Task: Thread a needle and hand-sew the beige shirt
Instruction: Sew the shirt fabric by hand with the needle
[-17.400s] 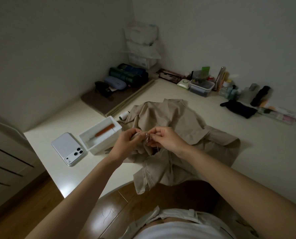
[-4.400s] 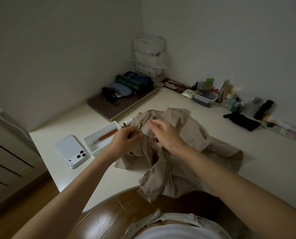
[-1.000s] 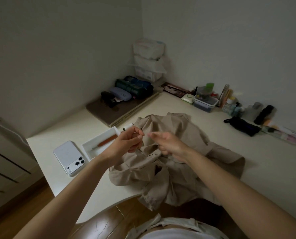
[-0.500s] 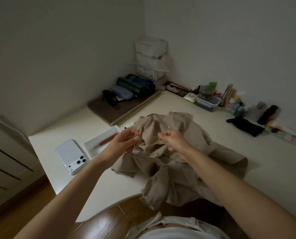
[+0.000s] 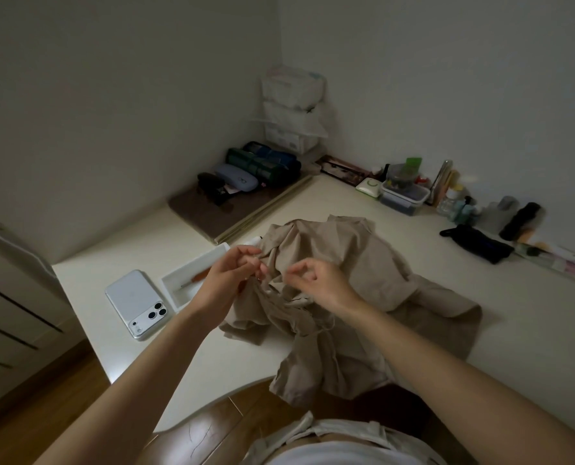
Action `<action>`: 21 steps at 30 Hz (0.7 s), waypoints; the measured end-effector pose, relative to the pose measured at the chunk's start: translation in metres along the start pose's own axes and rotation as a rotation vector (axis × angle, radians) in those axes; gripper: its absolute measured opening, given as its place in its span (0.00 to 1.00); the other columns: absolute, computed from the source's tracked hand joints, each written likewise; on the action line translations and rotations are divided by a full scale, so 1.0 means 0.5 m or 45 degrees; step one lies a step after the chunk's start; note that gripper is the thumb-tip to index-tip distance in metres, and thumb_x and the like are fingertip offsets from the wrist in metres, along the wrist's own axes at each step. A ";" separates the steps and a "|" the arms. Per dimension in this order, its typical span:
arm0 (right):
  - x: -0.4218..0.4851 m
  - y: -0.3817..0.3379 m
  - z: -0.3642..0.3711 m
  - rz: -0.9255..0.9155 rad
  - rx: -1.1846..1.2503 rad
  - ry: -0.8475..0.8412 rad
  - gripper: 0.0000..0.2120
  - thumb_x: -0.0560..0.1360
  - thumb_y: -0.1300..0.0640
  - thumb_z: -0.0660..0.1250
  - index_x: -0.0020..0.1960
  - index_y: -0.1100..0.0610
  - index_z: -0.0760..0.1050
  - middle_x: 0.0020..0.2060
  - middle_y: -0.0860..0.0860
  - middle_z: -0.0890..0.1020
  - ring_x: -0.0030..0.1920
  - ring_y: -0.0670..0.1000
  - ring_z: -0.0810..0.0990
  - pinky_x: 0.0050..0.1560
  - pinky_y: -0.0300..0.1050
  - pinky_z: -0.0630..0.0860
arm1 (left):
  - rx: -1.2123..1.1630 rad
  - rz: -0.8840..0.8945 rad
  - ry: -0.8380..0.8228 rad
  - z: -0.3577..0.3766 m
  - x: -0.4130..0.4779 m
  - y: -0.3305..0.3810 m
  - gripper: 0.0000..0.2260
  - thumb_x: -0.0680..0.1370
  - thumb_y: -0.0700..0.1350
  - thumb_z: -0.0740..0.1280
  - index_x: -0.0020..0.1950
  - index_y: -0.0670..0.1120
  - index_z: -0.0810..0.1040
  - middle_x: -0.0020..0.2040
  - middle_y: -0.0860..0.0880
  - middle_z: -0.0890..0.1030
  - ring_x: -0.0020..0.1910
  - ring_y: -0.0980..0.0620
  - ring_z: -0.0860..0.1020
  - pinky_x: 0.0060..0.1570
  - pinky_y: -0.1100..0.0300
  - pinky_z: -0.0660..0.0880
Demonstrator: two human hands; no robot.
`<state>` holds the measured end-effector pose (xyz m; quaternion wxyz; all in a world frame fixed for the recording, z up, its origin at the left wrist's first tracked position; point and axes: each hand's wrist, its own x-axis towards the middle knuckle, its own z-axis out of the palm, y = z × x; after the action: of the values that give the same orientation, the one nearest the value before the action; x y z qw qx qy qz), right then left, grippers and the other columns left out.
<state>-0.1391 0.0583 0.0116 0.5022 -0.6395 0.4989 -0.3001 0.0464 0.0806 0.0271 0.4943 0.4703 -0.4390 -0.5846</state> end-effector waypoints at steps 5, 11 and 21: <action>-0.017 0.008 0.039 -0.032 -0.181 -0.217 0.11 0.70 0.56 0.74 0.48 0.61 0.80 0.30 0.46 0.82 0.33 0.40 0.77 0.38 0.40 0.76 | 0.044 -0.001 0.063 0.001 0.002 -0.002 0.07 0.80 0.35 0.59 0.53 0.44 0.74 0.35 0.50 0.81 0.37 0.54 0.77 0.39 0.66 0.74; -0.026 0.000 0.031 -0.058 -0.319 -0.210 0.07 0.74 0.57 0.70 0.38 0.55 0.76 0.18 0.38 0.72 0.22 0.36 0.70 0.35 0.29 0.66 | 0.232 0.109 0.374 0.000 0.008 -0.023 0.05 0.80 0.34 0.61 0.47 0.44 0.72 0.36 0.47 0.80 0.33 0.57 0.77 0.33 0.66 0.72; -0.035 0.014 -0.014 -0.009 -0.282 -0.160 0.08 0.76 0.54 0.67 0.40 0.56 0.76 0.18 0.43 0.68 0.22 0.41 0.64 0.28 0.32 0.63 | 0.628 0.182 0.367 0.012 0.014 -0.051 0.02 0.80 0.37 0.62 0.50 0.43 0.73 0.41 0.45 0.82 0.40 0.52 0.79 0.38 0.65 0.74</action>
<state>-0.1534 0.0725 0.0095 0.4576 -0.7104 0.4942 -0.2043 0.0360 0.0774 0.0025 0.4623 0.6223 -0.5252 -0.3510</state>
